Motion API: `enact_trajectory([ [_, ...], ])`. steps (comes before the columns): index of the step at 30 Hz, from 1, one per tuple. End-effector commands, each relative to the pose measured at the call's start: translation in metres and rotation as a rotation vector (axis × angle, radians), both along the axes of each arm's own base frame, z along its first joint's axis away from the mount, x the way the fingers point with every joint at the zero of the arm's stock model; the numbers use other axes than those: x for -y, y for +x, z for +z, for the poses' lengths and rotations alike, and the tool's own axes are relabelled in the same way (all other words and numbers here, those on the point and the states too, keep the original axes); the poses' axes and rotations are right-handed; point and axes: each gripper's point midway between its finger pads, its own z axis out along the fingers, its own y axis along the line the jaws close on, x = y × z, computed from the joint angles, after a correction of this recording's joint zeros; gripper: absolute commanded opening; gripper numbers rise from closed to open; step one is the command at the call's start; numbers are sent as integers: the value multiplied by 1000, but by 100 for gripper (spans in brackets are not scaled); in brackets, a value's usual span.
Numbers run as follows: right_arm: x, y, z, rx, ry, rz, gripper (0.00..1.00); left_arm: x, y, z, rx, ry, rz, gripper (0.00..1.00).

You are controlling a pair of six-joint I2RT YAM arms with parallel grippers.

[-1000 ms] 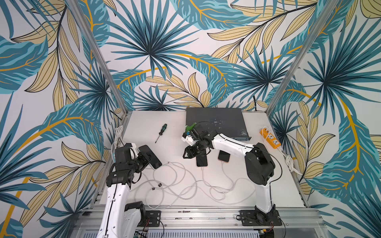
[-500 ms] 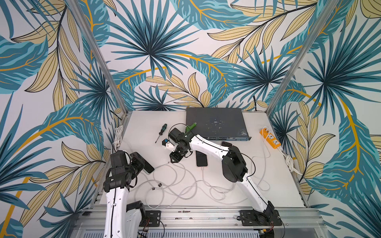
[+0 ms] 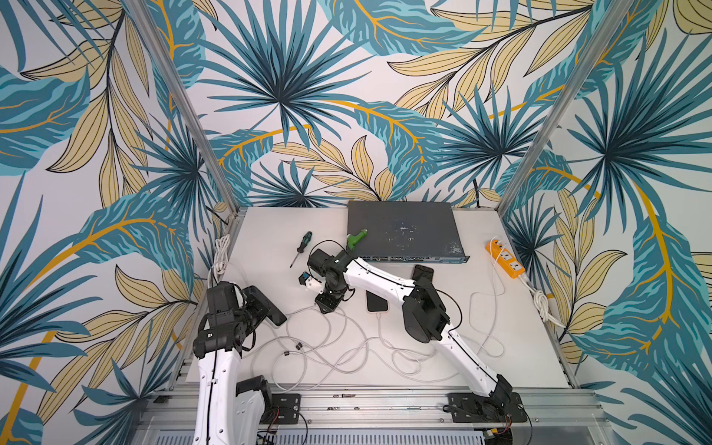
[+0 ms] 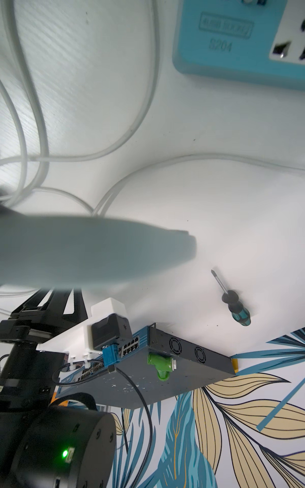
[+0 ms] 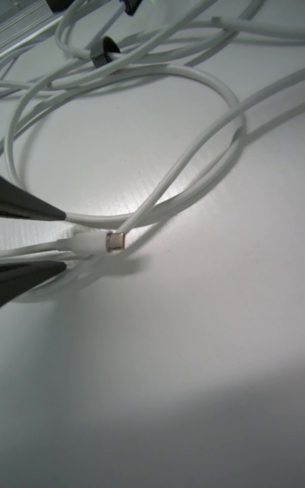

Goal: Plug the charging cable into the phone
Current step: Pick up the charging cable from the center of the board.

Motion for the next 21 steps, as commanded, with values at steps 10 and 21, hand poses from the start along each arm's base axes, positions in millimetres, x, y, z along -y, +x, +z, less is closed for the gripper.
enact_trajectory([
  [10,-8,13,16,72,53,-4,8,3,8,11,54,-1,-43,0],
  [21,-2,33,94,30,291,-109,0,29,22,37,185,-112,-168,0],
])
